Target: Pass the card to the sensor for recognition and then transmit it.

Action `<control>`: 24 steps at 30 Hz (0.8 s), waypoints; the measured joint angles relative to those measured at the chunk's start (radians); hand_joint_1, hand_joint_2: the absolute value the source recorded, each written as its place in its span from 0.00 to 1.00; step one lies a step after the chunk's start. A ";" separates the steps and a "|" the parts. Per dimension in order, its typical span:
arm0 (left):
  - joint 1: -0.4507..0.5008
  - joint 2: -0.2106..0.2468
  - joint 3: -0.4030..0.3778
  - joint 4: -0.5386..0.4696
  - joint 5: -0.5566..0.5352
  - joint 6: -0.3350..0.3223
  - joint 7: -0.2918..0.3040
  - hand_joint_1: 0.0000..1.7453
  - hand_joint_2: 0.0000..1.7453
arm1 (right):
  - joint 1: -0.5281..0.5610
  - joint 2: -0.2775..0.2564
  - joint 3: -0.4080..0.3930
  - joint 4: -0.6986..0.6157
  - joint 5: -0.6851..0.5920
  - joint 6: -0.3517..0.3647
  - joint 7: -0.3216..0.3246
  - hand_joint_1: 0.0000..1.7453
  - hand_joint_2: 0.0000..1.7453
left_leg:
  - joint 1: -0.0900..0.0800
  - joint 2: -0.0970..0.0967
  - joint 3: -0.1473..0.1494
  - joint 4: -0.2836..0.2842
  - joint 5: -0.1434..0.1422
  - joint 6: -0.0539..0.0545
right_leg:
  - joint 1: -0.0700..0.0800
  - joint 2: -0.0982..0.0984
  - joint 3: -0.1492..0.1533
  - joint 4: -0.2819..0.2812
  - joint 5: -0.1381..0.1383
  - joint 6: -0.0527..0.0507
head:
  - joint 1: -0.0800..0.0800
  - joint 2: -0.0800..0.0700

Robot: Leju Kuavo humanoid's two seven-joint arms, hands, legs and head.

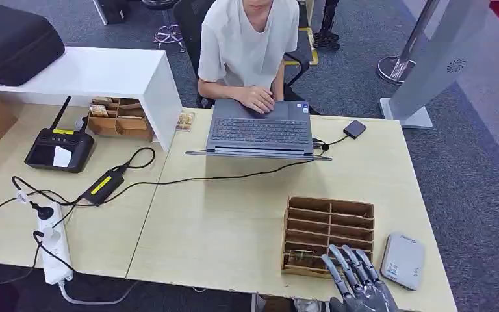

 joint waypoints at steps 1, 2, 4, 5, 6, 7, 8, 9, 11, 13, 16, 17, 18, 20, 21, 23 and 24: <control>0.000 -0.001 0.000 0.000 -0.001 0.000 0.000 0.00 1.00 | 0.001 0.008 -0.006 0.000 0.004 -0.001 -0.002 0.00 1.00 | 0.000 0.000 0.000 0.000 0.000 0.000 | 0.000 0.000 0.000 0.000 0.000 0.000 | 0.000 0.000; 0.000 -0.001 0.001 0.000 -0.002 0.000 0.000 0.00 1.00 | 0.001 0.013 -0.011 0.000 0.004 -0.001 -0.007 0.00 1.00 | 0.000 0.000 0.000 0.000 0.000 0.000 | 0.000 0.000 0.000 0.000 0.000 0.000 | 0.000 0.000; 0.000 -0.001 0.005 0.000 -0.004 -0.003 0.000 0.00 1.00 | -0.001 0.024 -0.019 0.003 0.005 -0.001 -0.012 0.00 1.00 | 0.000 0.000 0.000 0.000 0.000 0.000 | 0.000 0.000 0.000 0.000 0.000 0.000 | 0.000 0.000; 0.000 -0.001 0.005 0.000 -0.005 -0.006 0.000 0.00 1.00 | -0.003 0.030 -0.021 0.006 0.005 -0.001 -0.017 0.00 1.00 | 0.000 0.000 0.000 0.000 0.000 0.000 | 0.000 0.000 0.000 0.000 0.000 0.000 | 0.000 0.000; 0.000 -0.001 0.006 0.000 -0.007 -0.007 0.000 0.00 1.00 | -0.004 0.034 -0.023 0.008 0.005 -0.001 -0.019 0.00 1.00 | 0.000 0.000 0.000 0.000 0.000 0.000 | 0.000 0.000 0.000 0.000 0.000 0.000 | 0.000 0.000; 0.000 -0.001 0.006 0.000 -0.008 -0.008 0.000 0.00 1.00 | -0.004 0.038 -0.027 0.010 0.005 -0.001 -0.021 0.00 1.00 | 0.000 0.000 0.000 0.000 0.000 0.000 | 0.000 0.000 0.000 0.000 0.000 0.000 | 0.000 0.000; 0.000 -0.001 0.006 0.000 -0.010 -0.009 0.000 0.00 1.00 | -0.005 0.042 -0.029 0.012 0.005 -0.001 -0.022 0.00 1.00 | 0.000 0.000 0.000 0.000 0.000 0.000 | 0.000 0.000 0.000 0.000 0.000 0.000 | 0.000 0.000; 0.000 -0.001 0.006 0.000 -0.010 -0.009 0.000 0.00 1.00 | -0.006 0.045 -0.032 0.014 0.005 -0.001 -0.023 0.00 1.00 | 0.000 0.000 0.000 0.000 0.000 0.000 | 0.000 0.000 0.000 0.000 0.000 0.000 | 0.000 0.000; 0.000 -0.001 0.006 0.000 -0.012 -0.009 0.000 0.00 1.00 | -0.010 0.049 -0.038 0.019 0.005 0.002 -0.030 0.00 1.00 | 0.000 0.000 0.000 0.000 0.000 0.000 | 0.000 0.000 0.000 0.000 0.000 0.000 | 0.000 0.000; 0.000 -0.001 0.007 0.000 -0.016 -0.010 0.000 0.00 1.00 | -0.015 0.055 -0.047 0.027 0.004 0.005 -0.043 0.00 1.00 | 0.000 0.000 0.000 0.000 0.000 0.000 | 0.000 0.000 0.000 0.000 0.000 0.000 | 0.000 0.000; -0.001 -0.001 0.008 0.000 -0.023 -0.011 0.000 0.00 1.00 | -0.030 0.069 -0.075 0.055 0.014 0.018 -0.060 0.00 1.00 | 0.000 0.000 0.000 0.000 0.000 0.000 | 0.000 0.000 0.000 0.000 0.000 0.000 | 0.000 0.000; -0.001 -0.002 0.010 0.000 -0.026 -0.011 0.000 0.00 1.00 | -0.035 0.072 -0.086 0.067 0.020 0.023 -0.062 0.00 1.00 | 0.000 0.000 0.000 0.000 0.000 0.000 | 0.000 0.000 0.000 0.000 0.000 0.000 | 0.000 0.000; -0.001 -0.002 0.012 0.000 -0.029 -0.011 0.000 0.00 1.00 | -0.040 0.076 -0.099 0.080 0.032 0.029 -0.062 0.00 1.00 | 0.000 0.000 0.000 0.000 0.000 0.000 | 0.000 0.000 0.000 0.000 0.000 0.000 | 0.000 0.000; -0.001 -0.002 0.014 0.000 -0.031 -0.011 0.000 0.00 1.00 | -0.042 0.079 -0.127 0.097 0.043 0.031 -0.060 0.00 1.00 | 0.000 0.000 0.000 0.000 0.000 0.000 | 0.000 0.000 0.000 0.000 0.000 0.000 | 0.000 0.000; 0.000 -0.002 0.014 0.000 -0.031 -0.011 0.000 0.00 1.00 | -0.042 0.079 -0.138 0.101 0.046 0.031 -0.059 0.00 1.00 | 0.000 0.000 0.000 0.000 0.000 0.000 | 0.000 0.000 0.000 0.000 0.000 0.000 | 0.000 0.000; 0.000 -0.002 0.014 0.000 -0.031 -0.011 0.000 0.00 1.00 | -0.042 0.079 -0.153 0.108 0.047 0.031 -0.056 0.00 1.00 | 0.000 0.000 0.000 0.000 0.000 0.000 | 0.000 0.000 0.000 0.000 0.000 0.000 | 0.000 0.000; -0.001 -0.002 0.014 0.000 -0.031 -0.011 0.000 0.00 1.00 | -0.041 0.080 -0.159 0.109 0.050 0.031 -0.056 0.00 1.00 | 0.000 0.000 0.000 0.000 0.000 0.000 | 0.000 0.000 0.000 0.000 0.000 0.000 | 0.000 0.000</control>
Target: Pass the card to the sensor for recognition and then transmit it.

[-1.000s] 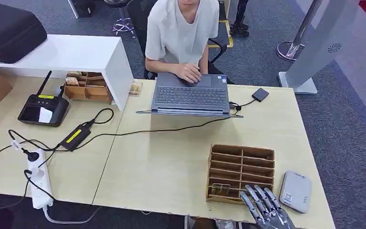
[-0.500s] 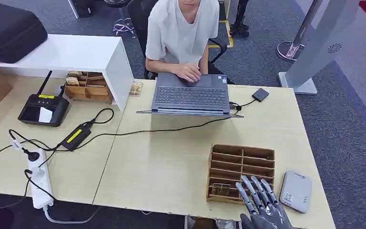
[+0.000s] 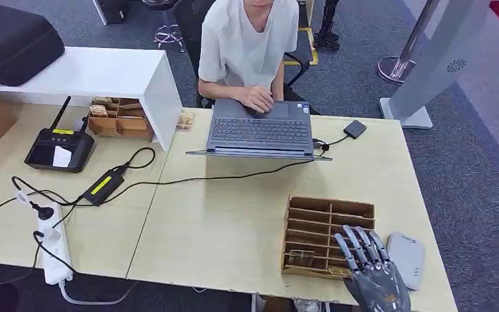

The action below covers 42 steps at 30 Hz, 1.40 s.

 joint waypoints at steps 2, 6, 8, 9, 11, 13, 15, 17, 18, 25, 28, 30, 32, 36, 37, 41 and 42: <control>0.000 0.000 0.000 0.000 0.000 0.000 0.000 0.00 1.00 | 0.002 0.001 -0.012 0.003 0.006 0.000 0.004 0.00 1.00 | 0.000 0.000 0.000 0.000 0.000 0.000 | 0.000 0.000 0.000 0.000 0.000 0.000 | 0.000 0.000; 0.000 0.000 0.001 0.000 0.000 0.000 0.000 0.00 1.00 | 0.005 0.003 -0.028 0.004 0.011 0.002 0.009 0.00 1.00 | 0.000 0.000 0.000 0.000 0.000 0.000 | 0.000 0.000 0.000 0.000 0.000 0.000 | 0.000 0.000; 0.000 0.000 0.001 0.000 0.000 0.000 0.000 0.00 1.00 | 0.008 0.003 -0.034 0.004 0.014 0.003 0.012 0.00 1.00 | 0.000 0.000 0.000 0.000 0.000 0.000 | 0.000 0.000 0.000 0.000 0.000 0.000 | 0.000 0.000; 0.000 0.000 0.002 0.000 0.000 0.000 0.000 0.00 1.00 | 0.010 0.003 -0.036 0.004 0.015 0.003 0.013 0.00 1.00 | 0.000 0.000 0.000 0.000 0.000 0.000 | 0.000 0.000 0.000 0.000 0.000 0.000 | 0.000 0.000; 0.001 0.000 0.004 0.000 0.000 0.000 0.000 0.00 1.00 | 0.016 0.003 -0.044 0.004 0.015 0.003 0.015 0.00 1.00 | 0.000 0.000 0.000 0.000 0.000 0.000 | 0.000 0.000 0.000 0.000 0.000 0.000 | 0.000 0.000; 0.000 0.000 0.007 0.000 0.000 0.000 0.000 0.00 1.00 | 0.019 0.003 -0.050 0.003 0.015 0.003 0.016 0.00 1.00 | 0.000 0.000 0.000 0.000 0.000 0.000 | 0.000 0.000 0.000 0.000 0.000 0.000 | 0.000 0.000; 0.000 0.000 0.008 0.000 0.000 0.000 0.000 0.00 1.00 | 0.021 0.003 -0.054 0.003 0.015 0.003 0.016 0.00 1.00 | 0.000 0.000 0.000 0.000 0.000 0.000 | 0.000 0.000 0.000 0.000 0.000 0.000 | 0.000 0.000; 0.000 0.000 0.008 0.000 0.000 0.000 0.000 0.00 1.00 | 0.022 0.003 -0.057 0.003 0.015 0.003 0.016 0.00 1.00 | 0.000 0.000 0.000 0.000 0.000 0.000 | 0.000 0.000 0.000 0.000 0.000 0.000 | 0.000 0.000; 0.000 0.000 0.008 0.000 0.000 0.000 0.000 0.00 1.00 | 0.023 0.003 -0.059 0.002 0.015 0.003 0.016 0.00 1.00 | 0.000 0.000 0.000 0.000 0.000 0.000 | 0.000 0.000 0.000 0.000 0.000 0.000 | 0.000 0.000; 0.000 0.000 0.009 0.000 0.002 0.001 0.000 0.00 1.00 | 0.035 0.004 -0.060 -0.006 0.007 0.007 0.014 0.00 1.00 | 0.000 0.000 0.000 0.000 0.000 0.000 | 0.000 0.000 0.000 0.000 0.000 0.000 | 0.000 0.000; 0.000 0.000 0.013 0.000 0.003 0.002 0.002 0.00 1.00 | 0.051 0.003 -0.060 -0.019 -0.015 0.027 0.008 0.00 1.00 | 0.000 0.000 0.000 0.000 0.000 0.000 | 0.000 0.000 0.000 0.000 0.000 0.000 | 0.000 0.000; 0.001 0.000 0.021 0.000 0.006 0.002 0.002 0.00 1.00 | 0.070 0.000 -0.060 -0.042 -0.030 0.050 0.006 0.00 1.00 | 0.000 0.000 0.000 0.000 0.000 0.000 | 0.000 0.000 0.000 0.000 0.000 0.000 | 0.000 0.000; 0.001 0.000 0.025 0.000 0.008 0.003 0.002 0.00 1.00 | 0.092 -0.010 -0.060 -0.069 -0.037 0.064 0.008 0.00 1.00 | 0.000 0.000 -0.001 0.000 0.000 0.000 | 0.000 0.000 0.000 0.000 0.000 0.000 | 0.000 0.000; 0.000 0.000 0.030 0.000 0.011 0.003 0.002 0.00 1.00 | 0.111 -0.023 -0.060 -0.100 -0.047 0.096 0.015 0.00 1.00 | 0.000 0.000 0.000 0.000 0.000 0.000 | 0.000 0.000 0.000 0.000 0.000 0.000 | 0.000 0.000; 0.001 0.000 0.033 0.000 0.012 0.003 0.002 0.00 1.00 | 0.119 -0.032 -0.060 -0.113 -0.054 0.112 0.020 0.00 1.00 | 0.000 0.000 0.000 0.000 0.000 0.000 | 0.000 0.000 0.000 0.000 0.000 0.000 | 0.000 0.000; 0.003 0.000 0.041 0.000 0.016 0.004 0.003 0.00 1.00 | 0.162 -0.085 -0.055 -0.179 -0.076 0.161 0.054 0.00 1.00 | 0.000 0.000 0.000 0.000 0.000 0.000 | 0.000 0.000 0.000 0.000 0.000 0.000 | 0.000 0.000; 0.003 0.000 0.044 0.000 0.017 0.004 0.003 0.00 1.00 | 0.169 -0.095 -0.054 -0.190 -0.078 0.164 0.056 0.00 1.00 | 0.000 0.000 0.000 0.000 0.000 0.000 | 0.000 0.000 0.000 0.000 0.000 0.000 | 0.000 0.000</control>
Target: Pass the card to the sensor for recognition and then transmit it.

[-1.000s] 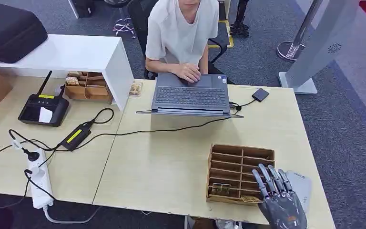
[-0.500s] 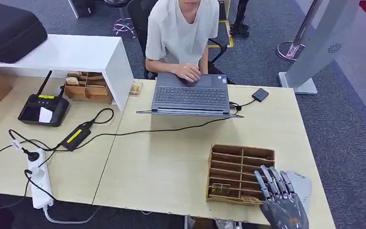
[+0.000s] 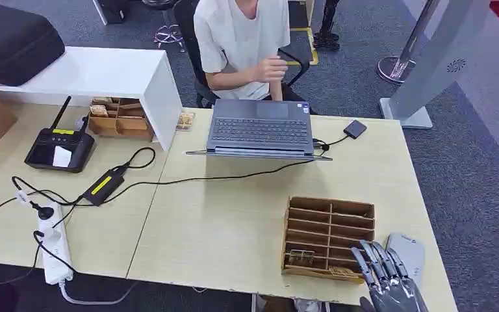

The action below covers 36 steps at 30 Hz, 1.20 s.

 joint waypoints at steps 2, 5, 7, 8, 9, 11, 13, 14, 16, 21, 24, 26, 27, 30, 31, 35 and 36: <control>0.000 0.000 0.003 0.000 0.001 0.000 0.000 0.00 1.00 | 0.010 -0.018 0.002 -0.023 -0.008 0.006 0.003 0.00 1.00 | 0.000 0.000 0.000 0.000 0.000 0.000 | 0.000 0.000 0.000 0.000 0.000 0.000 | 0.000 0.000; 0.000 0.000 0.006 0.000 0.000 0.000 0.000 0.00 1.00 | 0.016 -0.037 0.008 -0.042 -0.019 0.011 0.010 0.00 1.00 | 0.000 0.000 0.000 0.000 0.000 0.000 | 0.000 0.000 0.000 0.000 0.000 0.000 | 0.000 0.000; 0.000 0.000 0.006 0.000 0.000 0.000 0.000 0.00 1.00 | 0.018 -0.047 0.011 -0.052 -0.019 0.012 0.010 0.00 1.00 | 0.000 0.000 0.000 0.000 0.000 0.000 | 0.000 0.000 0.000 0.000 0.000 0.000 | 0.000 0.000; 0.000 0.000 0.006 0.000 0.000 0.000 0.000 0.00 1.00 | 0.019 -0.050 0.013 -0.055 -0.019 0.013 0.010 0.00 1.00 | 0.000 0.000 0.000 0.000 0.000 0.000 | 0.000 0.000 0.000 0.000 0.000 0.000 | 0.000 0.000; 0.000 0.000 0.006 0.000 0.000 0.001 0.000 0.00 1.00 | 0.021 -0.053 0.014 -0.058 -0.019 0.013 0.010 0.00 1.00 | 0.000 0.000 0.000 0.000 0.000 0.000 | 0.000 0.000 0.000 0.000 0.000 0.000 | 0.000 0.000; 0.000 0.000 0.006 0.000 0.000 0.000 0.000 0.00 1.00 | 0.021 -0.057 0.017 -0.060 -0.021 0.013 0.011 0.00 1.00 | 0.000 0.000 0.000 0.000 0.000 0.000 | 0.000 0.000 0.000 0.000 0.000 0.000 | 0.000 0.000; 0.000 0.000 0.006 0.000 -0.001 0.000 0.000 0.00 1.00 | 0.019 -0.060 0.021 -0.060 -0.032 0.015 0.016 0.00 1.00 | 0.000 0.000 0.000 0.000 0.000 0.000 | 0.000 0.000 0.000 0.000 0.000 0.000 | 0.000 0.000; 0.000 0.000 0.006 0.000 -0.003 0.001 0.000 0.00 1.00 | 0.015 -0.062 0.024 -0.059 -0.034 0.018 0.022 0.00 1.00 | 0.000 0.000 0.000 0.000 0.000 0.000 | 0.000 0.000 0.000 0.000 0.000 0.000 | 0.000 0.000; 0.000 0.000 0.008 0.000 -0.005 0.000 0.000 0.00 1.00 | 0.008 -0.071 0.034 -0.057 -0.037 0.029 0.040 0.00 1.00 | 0.000 0.000 0.000 0.000 0.000 0.000 | 0.000 0.000 0.000 0.000 0.000 0.000 | 0.000 0.000; 0.000 -0.001 0.014 0.000 -0.007 0.000 0.000 0.00 1.00 | -0.005 -0.095 0.055 -0.058 -0.033 0.053 0.055 0.00 1.00 | 0.000 0.000 0.000 0.000 0.000 0.000 | 0.000 0.000 0.000 0.000 0.000 0.000 | 0.000 0.000; 0.000 -0.001 0.014 0.000 -0.010 0.000 0.000 0.00 1.00 | -0.013 -0.103 0.065 -0.058 -0.034 0.066 0.059 0.00 1.00 | 0.000 0.000 0.000 0.000 0.000 0.000 | 0.000 0.000 0.000 0.000 0.000 0.000 | 0.000 0.000; 0.000 -0.001 0.014 0.000 -0.016 -0.002 0.000 0.00 1.00 | -0.025 -0.104 0.078 -0.052 -0.040 0.073 0.056 0.00 1.00 | 0.000 0.000 0.000 0.000 0.000 0.000 | 0.000 0.000 0.000 0.000 0.000 0.000 | 0.000 0.000; 0.000 -0.002 0.014 0.000 -0.017 -0.003 0.000 0.00 1.00 | -0.031 -0.104 0.082 -0.048 -0.041 0.074 0.053 0.00 1.00 | 0.000 0.000 0.000 0.000 0.000 0.000 | 0.000 0.000 0.000 0.000 0.000 0.000 | 0.000 0.000; 0.000 -0.003 0.014 0.000 -0.018 -0.003 0.001 0.00 1.00 | -0.044 -0.104 0.097 -0.033 -0.046 0.077 0.051 0.00 1.00 | 0.000 0.000 0.000 0.000 0.000 0.000 | 0.000 0.000 0.000 0.000 0.000 0.000 | 0.000 0.000; 0.000 -0.003 0.014 0.000 -0.018 -0.003 0.001 0.00 1.00 | -0.046 -0.104 0.100 -0.030 -0.046 0.077 0.050 0.00 1.00 | 0.000 0.000 0.000 0.000 0.000 0.000 | 0.000 0.000 0.000 0.000 0.000 0.000 | 0.000 0.000; 0.000 -0.004 0.014 0.000 -0.018 -0.003 0.001 0.00 1.00 | -0.054 -0.104 0.108 -0.020 -0.048 0.079 0.050 0.00 1.00 | 0.000 0.000 0.000 0.000 0.000 0.000 | 0.000 0.000 0.000 0.000 0.000 0.000 | 0.000 0.000; 0.000 -0.004 0.015 0.000 -0.018 -0.003 0.001 0.00 1.00 | -0.057 -0.104 0.111 -0.018 -0.049 0.080 0.046 0.00 1.00 | 0.000 0.000 0.000 0.000 0.000 0.000 | 0.000 0.000 0.000 0.000 0.000 0.000 | 0.000 0.000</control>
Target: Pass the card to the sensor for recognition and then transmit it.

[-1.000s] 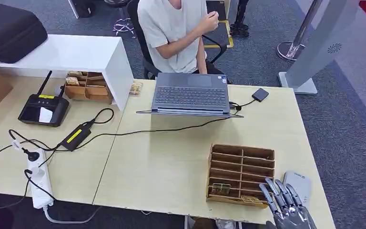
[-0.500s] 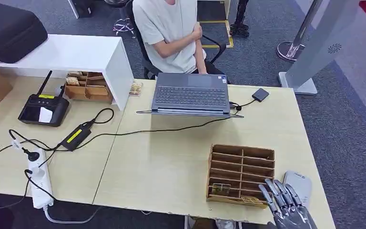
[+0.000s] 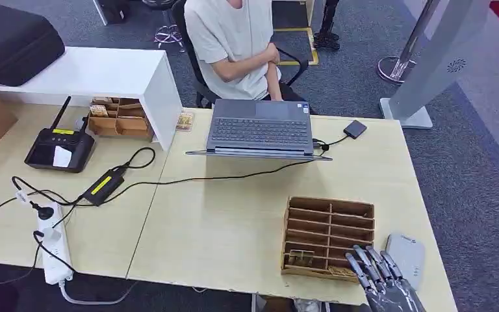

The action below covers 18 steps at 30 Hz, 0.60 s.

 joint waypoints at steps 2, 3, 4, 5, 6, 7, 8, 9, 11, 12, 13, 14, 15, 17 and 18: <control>0.000 0.000 0.000 0.000 -0.002 0.000 0.000 0.00 1.00 | -0.008 0.000 0.006 0.006 -0.005 0.003 -0.004 0.00 1.00 | 0.000 0.000 0.000 0.000 0.000 0.000 | 0.000 0.000 0.000 0.000 0.000 0.000 | 0.000 0.000; 0.000 -0.001 0.000 0.000 -0.004 -0.001 0.000 0.00 1.00 | -0.014 0.000 0.012 0.012 -0.008 0.003 -0.006 0.00 1.00 | 0.000 0.000 0.000 0.000 0.000 0.000 | 0.000 0.000 0.000 0.000 0.000 0.000 | 0.000 0.000; 0.000 -0.001 0.000 0.000 -0.005 -0.001 0.000 0.00 1.00 | -0.020 0.001 0.016 0.018 -0.010 0.003 -0.010 0.00 1.00 | 0.000 0.000 0.000 0.000 0.000 0.000 | 0.000 0.000 0.000 0.000 0.000 0.000 | 0.000 0.000; 0.000 -0.001 0.000 0.000 -0.005 -0.001 0.000 0.00 1.00 | -0.026 0.002 0.019 0.024 -0.012 0.003 -0.013 0.00 1.00 | 0.000 0.000 0.000 0.000 0.000 0.000 | 0.000 0.000 0.000 0.000 0.000 0.000 | 0.000 0.000; 0.000 -0.001 0.000 0.000 -0.006 -0.002 0.000 0.00 1.00 | -0.030 0.003 0.021 0.029 -0.015 0.002 -0.015 0.00 1.00 | 0.000 0.000 0.000 0.000 0.000 0.000 | 0.000 0.000 0.000 0.000 0.000 0.000 | 0.000 0.000; 0.000 -0.001 0.000 0.000 -0.007 -0.002 0.000 0.00 1.00 | -0.036 0.003 0.027 0.035 -0.019 0.002 -0.016 0.00 1.00 | 0.000 0.000 0.000 0.000 0.000 0.000 | 0.000 0.000 0.000 0.000 0.000 0.000 | 0.000 0.000; 0.000 -0.001 0.001 0.000 -0.008 -0.002 0.000 0.00 1.00 | -0.040 0.003 0.031 0.039 -0.022 0.003 -0.018 0.00 1.00 | 0.000 0.000 0.000 0.000 0.000 0.000 | 0.000 0.000 0.000 0.000 0.000 0.000 | 0.000 0.000; 0.000 -0.001 0.001 0.000 -0.009 -0.002 0.000 0.00 1.00 | -0.043 0.003 0.035 0.043 -0.024 0.002 -0.019 0.00 1.00 | 0.000 0.000 0.000 0.000 0.000 0.000 | 0.000 0.000 0.000 0.000 0.000 0.000 | 0.000 0.000; 0.000 -0.001 0.003 0.000 -0.014 -0.003 0.000 0.00 1.00 | -0.047 0.003 0.040 0.050 -0.028 0.002 -0.019 0.00 1.00 | 0.000 0.000 0.000 0.000 0.000 0.000 | 0.000 0.000 0.000 0.000 0.000 0.000 | 0.000 0.000; 0.000 -0.001 0.005 0.000 -0.015 -0.003 0.000 0.00 1.00 | -0.049 0.003 0.042 0.054 -0.032 0.002 -0.019 0.00 1.00 | 0.000 0.000 0.000 0.000 0.000 0.000 | 0.000 0.000 0.000 0.000 0.000 0.000 | 0.000 0.000; 0.000 -0.001 0.008 0.000 -0.017 -0.003 0.000 0.00 1.00 | -0.050 0.003 0.045 0.057 -0.034 0.002 -0.019 0.00 1.00 | 0.000 0.000 0.000 0.000 0.000 0.000 | 0.000 0.000 0.000 0.000 0.000 0.000 | 0.000 0.000; 0.000 -0.001 0.008 0.000 -0.017 -0.003 0.000 0.00 1.00 | -0.052 0.003 0.047 0.060 -0.034 0.002 -0.019 0.00 1.00 | 0.000 0.000 0.000 0.000 0.000 0.000 | 0.000 0.000 0.000 0.000 0.000 0.000 | 0.000 0.000; 0.000 -0.001 0.009 0.000 -0.017 -0.003 0.000 0.00 1.00 | -0.055 0.003 0.050 0.063 -0.035 0.002 -0.019 0.00 1.00 | 0.000 0.000 0.000 0.000 0.000 0.000 | 0.000 0.000 0.000 0.000 0.000 0.000 | 0.000 0.000; 0.000 -0.001 0.010 0.000 -0.018 -0.003 0.000 0.00 1.00 | -0.060 0.003 0.055 0.069 -0.038 0.003 -0.021 0.00 1.00 | 0.000 0.000 0.000 0.000 0.000 0.000 | 0.000 0.000 0.000 0.000 0.000 0.000 | 0.000 0.000; 0.000 -0.001 0.010 0.000 -0.019 -0.004 0.000 0.00 1.00 | -0.063 0.004 0.058 0.072 -0.040 0.004 -0.022 0.00 1.00 | 0.000 0.000 0.000 0.000 0.000 0.000 | 0.000 0.000 0.000 0.000 0.000 0.000 | 0.000 0.000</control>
